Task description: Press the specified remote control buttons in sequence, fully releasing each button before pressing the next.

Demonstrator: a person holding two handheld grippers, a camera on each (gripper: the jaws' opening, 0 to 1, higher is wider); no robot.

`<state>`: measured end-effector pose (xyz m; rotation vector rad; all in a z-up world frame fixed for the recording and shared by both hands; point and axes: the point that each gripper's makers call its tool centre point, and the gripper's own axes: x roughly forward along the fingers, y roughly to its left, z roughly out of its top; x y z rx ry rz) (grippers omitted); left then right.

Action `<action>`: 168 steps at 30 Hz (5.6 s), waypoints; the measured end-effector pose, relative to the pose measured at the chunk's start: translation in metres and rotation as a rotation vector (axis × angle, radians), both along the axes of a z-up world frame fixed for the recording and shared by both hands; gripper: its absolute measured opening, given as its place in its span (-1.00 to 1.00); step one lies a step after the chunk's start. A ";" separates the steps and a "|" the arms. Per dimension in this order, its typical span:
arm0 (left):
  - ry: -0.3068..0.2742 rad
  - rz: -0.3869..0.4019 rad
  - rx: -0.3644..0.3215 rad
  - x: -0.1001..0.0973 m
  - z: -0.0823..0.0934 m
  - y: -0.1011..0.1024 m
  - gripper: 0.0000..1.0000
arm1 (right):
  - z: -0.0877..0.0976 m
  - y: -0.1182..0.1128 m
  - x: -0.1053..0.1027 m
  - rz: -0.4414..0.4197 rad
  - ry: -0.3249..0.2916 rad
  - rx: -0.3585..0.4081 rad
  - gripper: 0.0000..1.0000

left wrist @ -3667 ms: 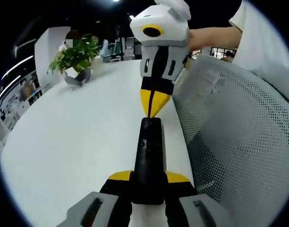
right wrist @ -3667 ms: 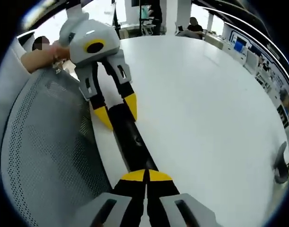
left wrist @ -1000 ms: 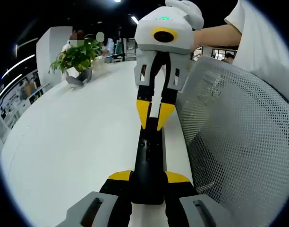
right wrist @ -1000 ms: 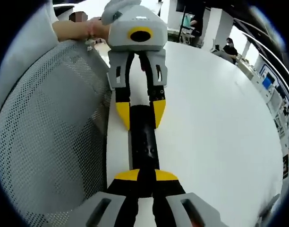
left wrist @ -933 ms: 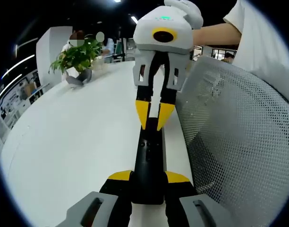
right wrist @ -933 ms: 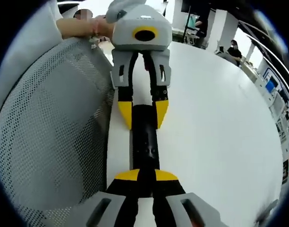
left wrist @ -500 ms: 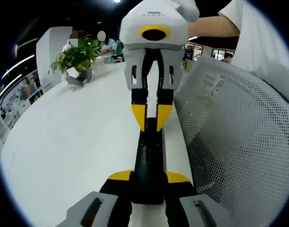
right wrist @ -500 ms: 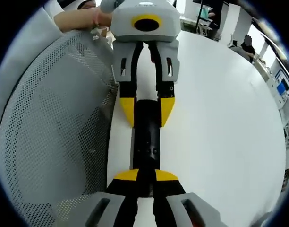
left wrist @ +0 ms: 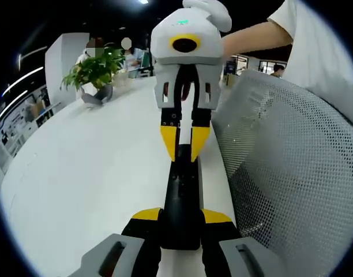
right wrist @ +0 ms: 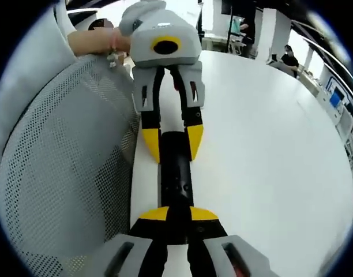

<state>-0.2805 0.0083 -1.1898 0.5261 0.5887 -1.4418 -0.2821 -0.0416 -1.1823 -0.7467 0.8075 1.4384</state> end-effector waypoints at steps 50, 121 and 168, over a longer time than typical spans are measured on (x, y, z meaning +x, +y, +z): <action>-0.003 0.008 0.003 0.000 0.000 0.000 -0.51 | 0.000 0.014 -0.005 0.015 -0.065 -0.060 -0.96; 0.016 0.042 -0.016 0.000 0.001 0.000 -0.51 | -0.001 0.010 0.000 -0.126 -0.004 -0.093 -1.00; 0.028 0.036 -0.027 -0.003 0.002 0.000 -0.51 | -0.002 0.000 0.000 -0.172 -0.058 -0.118 -1.00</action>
